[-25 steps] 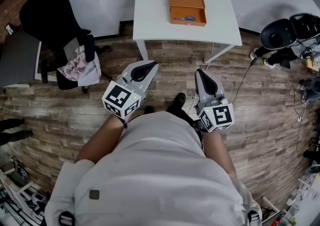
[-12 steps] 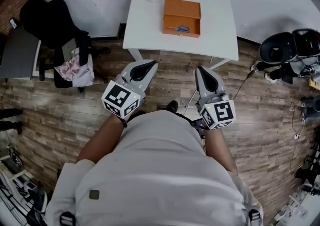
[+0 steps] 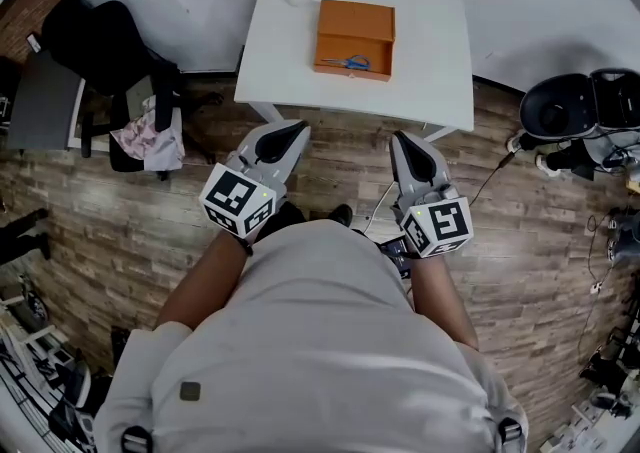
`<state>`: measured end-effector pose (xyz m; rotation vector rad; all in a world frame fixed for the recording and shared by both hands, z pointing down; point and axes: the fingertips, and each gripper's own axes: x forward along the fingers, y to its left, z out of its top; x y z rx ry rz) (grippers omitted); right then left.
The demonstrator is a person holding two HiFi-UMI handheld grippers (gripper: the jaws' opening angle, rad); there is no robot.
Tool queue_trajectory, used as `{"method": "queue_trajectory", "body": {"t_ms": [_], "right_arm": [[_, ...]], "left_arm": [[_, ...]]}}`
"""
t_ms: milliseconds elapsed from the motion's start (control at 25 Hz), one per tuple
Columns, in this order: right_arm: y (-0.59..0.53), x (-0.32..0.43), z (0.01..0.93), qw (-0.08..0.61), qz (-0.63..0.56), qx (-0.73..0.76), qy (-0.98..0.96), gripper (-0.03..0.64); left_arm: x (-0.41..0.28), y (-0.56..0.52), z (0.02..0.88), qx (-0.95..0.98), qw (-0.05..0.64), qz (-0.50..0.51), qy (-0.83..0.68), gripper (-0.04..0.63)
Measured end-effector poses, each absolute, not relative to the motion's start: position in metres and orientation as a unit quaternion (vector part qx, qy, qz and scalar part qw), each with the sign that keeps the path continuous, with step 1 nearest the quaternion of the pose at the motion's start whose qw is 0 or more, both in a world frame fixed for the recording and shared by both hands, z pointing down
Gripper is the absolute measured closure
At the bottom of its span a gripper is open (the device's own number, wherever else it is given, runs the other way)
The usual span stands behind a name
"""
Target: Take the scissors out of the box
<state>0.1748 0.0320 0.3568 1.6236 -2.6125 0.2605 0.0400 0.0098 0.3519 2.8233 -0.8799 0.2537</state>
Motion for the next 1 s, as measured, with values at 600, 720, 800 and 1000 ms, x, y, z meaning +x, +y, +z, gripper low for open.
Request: {"method": "queue_trajectory", "body": {"t_ms": [600, 720, 800, 1000], "right_arm": [[-0.024, 0.183, 0.365, 0.057, 0.097, 0.537, -0.836, 0.606], [-0.045, 0.177, 0.365, 0.064, 0.096, 0.542, -0.832, 0.606], [-0.062, 0.17, 0.365, 0.07, 0.095, 0.544, -0.831, 0.606], [-0.101, 0.152, 0.361, 0.088, 0.09, 0.544, -0.829, 0.606]], "left_arm": [[0.058, -0.056, 0.356, 0.955, 0.105, 0.07, -0.268, 0.591], [0.051, -0.075, 0.359, 0.958, 0.109, 0.07, -0.258, 0.592], [0.045, -0.09, 0.362, 0.959, 0.111, 0.074, -0.249, 0.592], [0.028, -0.127, 0.363, 0.963, 0.117, 0.075, -0.231, 0.592]]}}
